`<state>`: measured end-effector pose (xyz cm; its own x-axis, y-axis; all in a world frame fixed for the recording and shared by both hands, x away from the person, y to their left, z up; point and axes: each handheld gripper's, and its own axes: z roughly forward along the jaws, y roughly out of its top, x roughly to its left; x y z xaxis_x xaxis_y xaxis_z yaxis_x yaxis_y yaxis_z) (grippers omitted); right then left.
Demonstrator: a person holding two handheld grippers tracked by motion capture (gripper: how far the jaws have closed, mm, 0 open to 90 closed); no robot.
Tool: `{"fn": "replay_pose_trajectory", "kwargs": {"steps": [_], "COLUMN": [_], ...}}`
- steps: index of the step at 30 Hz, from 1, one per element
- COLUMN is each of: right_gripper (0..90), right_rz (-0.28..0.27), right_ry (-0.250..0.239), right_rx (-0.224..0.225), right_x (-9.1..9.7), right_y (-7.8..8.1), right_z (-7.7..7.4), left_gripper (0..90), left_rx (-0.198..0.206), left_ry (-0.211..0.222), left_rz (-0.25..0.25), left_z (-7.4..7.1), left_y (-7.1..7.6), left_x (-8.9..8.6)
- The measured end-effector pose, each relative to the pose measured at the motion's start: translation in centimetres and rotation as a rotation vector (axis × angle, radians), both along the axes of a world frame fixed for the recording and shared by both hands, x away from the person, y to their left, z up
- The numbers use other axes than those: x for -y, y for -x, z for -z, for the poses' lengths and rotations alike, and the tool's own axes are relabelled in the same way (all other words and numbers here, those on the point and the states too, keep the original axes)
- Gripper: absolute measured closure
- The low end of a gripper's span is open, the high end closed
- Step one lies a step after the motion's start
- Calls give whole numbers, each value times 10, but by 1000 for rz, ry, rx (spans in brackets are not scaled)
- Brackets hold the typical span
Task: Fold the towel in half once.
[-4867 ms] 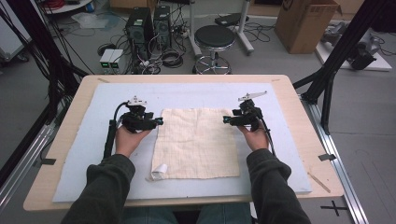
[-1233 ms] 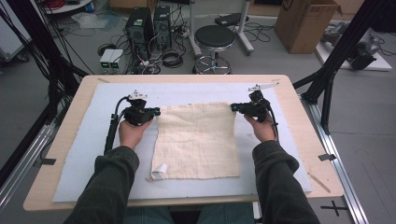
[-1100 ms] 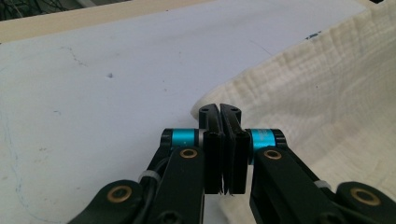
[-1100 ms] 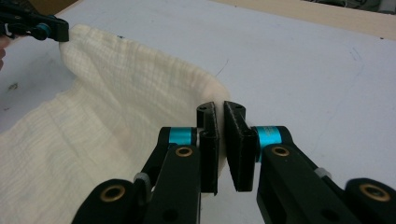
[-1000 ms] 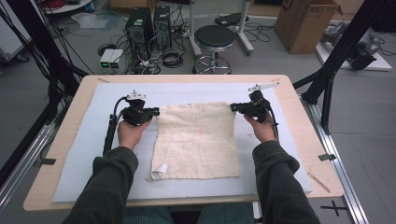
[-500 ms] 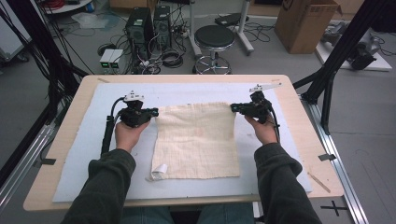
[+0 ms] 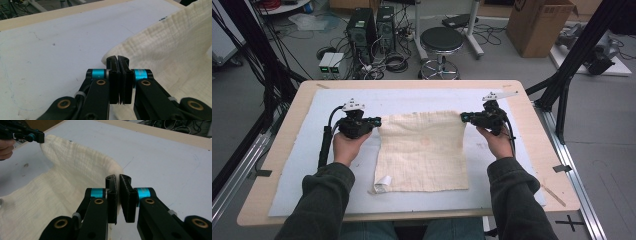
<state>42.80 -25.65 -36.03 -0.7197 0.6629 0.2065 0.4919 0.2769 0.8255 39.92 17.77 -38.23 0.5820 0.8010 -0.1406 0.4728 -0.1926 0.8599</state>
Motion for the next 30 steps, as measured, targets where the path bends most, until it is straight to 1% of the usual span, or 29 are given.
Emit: {"fn": "replay_pose_trajectory", "kwargs": {"steps": [2, 7, 8, 11, 14, 16, 19, 21, 23, 26, 28, 30], "right_gripper": [847, 847, 847, 847, 847, 847, 847, 847, 847, 847, 848, 848], "right_rz": [2, -4, -5, -9, -15, -16, -22, -26, -36, -37, -41, -39], "right_ry": [-2, -2, -4, 4, -1, 1, 3, 0, 11, 8, 0, -2], "right_rx": [-2, 2, -3, 2, 6, 3, 12, 9, 12, 11, 15, 7], "right_x": [1, 4, 4, 5, 5, 5, 4, 3, 2, 2, 3, 4], "right_y": [3, 10, 13, 14, 16, 19, 19, 21, 23, 25, 26, 29], "right_z": [1, 2, 3, 3, 1, 0, 0, -1, -1, -1, 0, 1], "left_gripper": [876, 876, 876, 876, 876, 876, 876, 876, 876, 876, 876, 876], "left_rx": [2, 10, 11, 13, 15, 14, 16, 19, 22, 26, 26, 27], "left_ry": [-4, 3, 10, 6, 15, 9, 10, 15, 10, 20, 17, 17], "left_rz": [7, 16, 15, 23, 22, 25, 24, 24, 27, 26, 29, 35], "left_z": [-1, -2, -2, -2, -2, -1, -1, -2, -2, -2, -2, -2], "left_y": [2, 8, 9, 12, 14, 15, 17, 19, 21, 23, 25, 27], "left_x": [0, -1, -1, -2, -2, -3, -4, -5, -6, -6, -6, -6]}}
